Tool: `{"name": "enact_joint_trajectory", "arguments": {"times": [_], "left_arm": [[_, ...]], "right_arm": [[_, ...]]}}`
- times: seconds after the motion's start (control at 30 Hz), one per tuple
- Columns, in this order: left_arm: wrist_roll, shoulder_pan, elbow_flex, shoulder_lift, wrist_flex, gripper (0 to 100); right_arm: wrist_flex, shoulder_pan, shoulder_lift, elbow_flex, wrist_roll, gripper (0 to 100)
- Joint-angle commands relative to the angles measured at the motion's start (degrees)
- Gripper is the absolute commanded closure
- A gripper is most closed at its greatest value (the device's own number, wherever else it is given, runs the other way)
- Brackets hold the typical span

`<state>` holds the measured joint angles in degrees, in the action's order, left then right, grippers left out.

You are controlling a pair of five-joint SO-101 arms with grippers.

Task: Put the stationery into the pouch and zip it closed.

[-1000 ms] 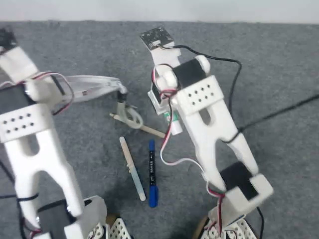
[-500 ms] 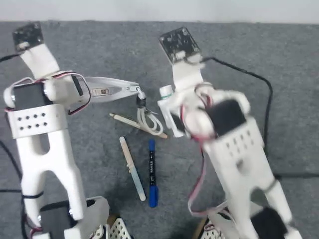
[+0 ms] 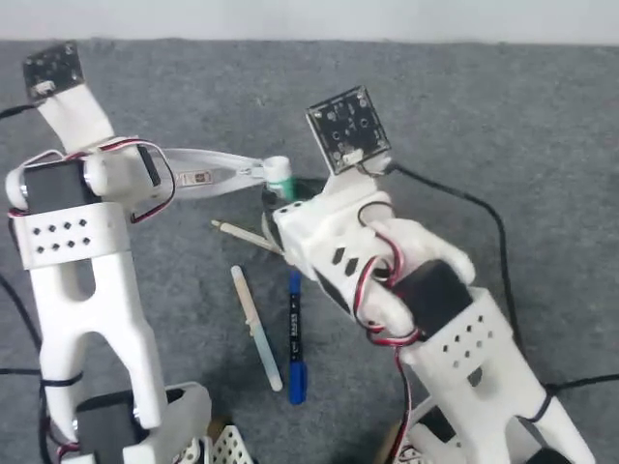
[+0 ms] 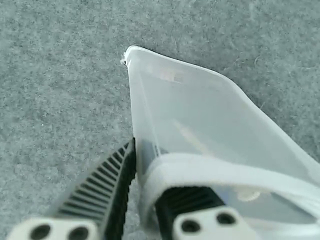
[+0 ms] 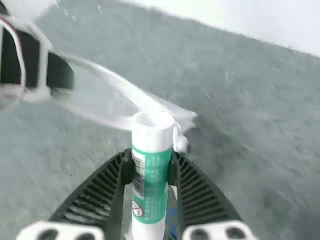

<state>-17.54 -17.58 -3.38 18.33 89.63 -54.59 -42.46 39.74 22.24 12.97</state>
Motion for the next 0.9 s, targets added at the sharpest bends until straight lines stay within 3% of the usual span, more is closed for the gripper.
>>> {"name": "enact_joint_trajectory", "arguments": {"times": [0.0,0.43,0.87], "left_arm": [[-0.7,0.3,0.7,4.0,0.6,99],[-0.7,0.3,0.7,4.0,0.6,99],[-0.6,0.3,0.6,3.9,0.6,99]], "right_arm": [[9.6,-1.0,5.1,2.5,3.7,99.2],[45.5,-5.2,11.0,21.4,5.1,99.2],[72.0,-5.0,-4.7,25.7,4.9,99.2]]}}
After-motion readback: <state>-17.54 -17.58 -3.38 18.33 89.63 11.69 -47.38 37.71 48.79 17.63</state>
